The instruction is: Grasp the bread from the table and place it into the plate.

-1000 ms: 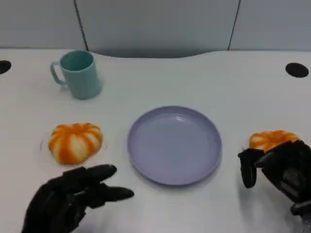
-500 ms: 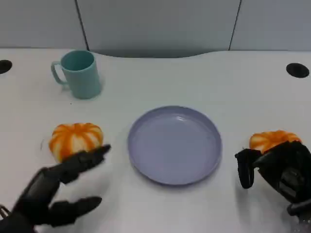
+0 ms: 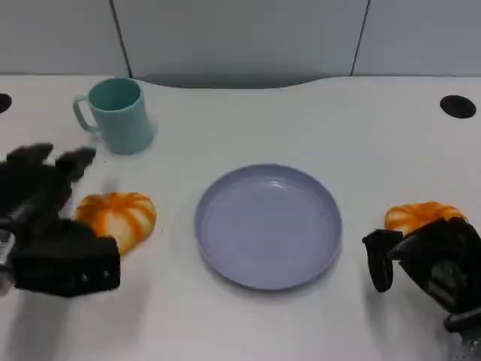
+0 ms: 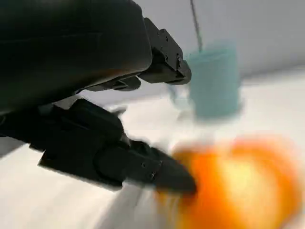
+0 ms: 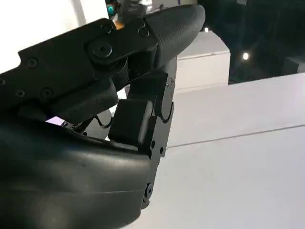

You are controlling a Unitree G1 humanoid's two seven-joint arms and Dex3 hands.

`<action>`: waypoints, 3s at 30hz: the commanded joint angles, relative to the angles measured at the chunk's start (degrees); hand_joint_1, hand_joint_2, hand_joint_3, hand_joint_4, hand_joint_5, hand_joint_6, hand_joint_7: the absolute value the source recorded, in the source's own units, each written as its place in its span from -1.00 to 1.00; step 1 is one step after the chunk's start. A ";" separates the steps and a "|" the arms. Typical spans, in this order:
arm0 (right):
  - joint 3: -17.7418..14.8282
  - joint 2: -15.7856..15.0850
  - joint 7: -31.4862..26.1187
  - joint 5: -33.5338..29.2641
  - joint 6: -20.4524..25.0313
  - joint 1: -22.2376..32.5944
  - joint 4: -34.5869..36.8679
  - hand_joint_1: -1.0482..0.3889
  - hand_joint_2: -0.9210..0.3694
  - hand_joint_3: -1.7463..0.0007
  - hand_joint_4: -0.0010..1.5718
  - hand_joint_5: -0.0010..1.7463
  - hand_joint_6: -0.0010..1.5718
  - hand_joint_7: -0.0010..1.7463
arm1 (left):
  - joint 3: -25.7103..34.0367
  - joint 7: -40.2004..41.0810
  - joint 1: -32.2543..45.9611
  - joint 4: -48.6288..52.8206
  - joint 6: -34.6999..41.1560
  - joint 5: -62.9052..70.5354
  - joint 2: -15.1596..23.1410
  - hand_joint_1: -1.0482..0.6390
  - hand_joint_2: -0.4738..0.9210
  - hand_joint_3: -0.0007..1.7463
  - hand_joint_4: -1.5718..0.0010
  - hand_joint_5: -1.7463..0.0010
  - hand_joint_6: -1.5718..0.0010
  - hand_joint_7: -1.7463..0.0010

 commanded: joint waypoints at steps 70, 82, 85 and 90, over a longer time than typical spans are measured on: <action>4.20 1.73 -3.43 -0.90 -3.20 2.53 -5.13 -0.21 -0.99 1.00 0.26 0.89 0.45 -0.13 | -4.77 -9.20 -7.00 8.08 6.14 -28.02 -12.27 0.03 0.94 -0.98 -0.02 0.63 -0.09 0.86; 4.60 1.69 -4.35 -0.98 -2.93 3.02 -5.90 -0.21 -0.99 1.00 0.26 0.84 0.41 -0.10 | -5.39 -7.12 -5.09 8.64 3.71 -27.53 -11.72 0.11 0.96 -0.99 -0.10 0.65 -0.28 0.91; 4.93 1.33 -4.98 -1.90 -4.34 2.76 -5.51 -0.23 -0.99 0.99 0.26 0.85 0.41 -0.10 | -4.87 -5.81 -5.39 8.15 1.84 -27.92 -10.82 0.12 0.99 -0.98 -0.09 0.66 -0.27 0.92; 3.64 1.84 -3.43 -0.14 -3.23 1.45 -4.45 -0.19 -0.99 1.00 0.29 0.77 0.49 -0.34 | -3.98 -2.54 -6.78 6.66 -4.45 -28.52 -8.99 0.12 0.98 -0.99 -0.18 0.62 -0.32 0.91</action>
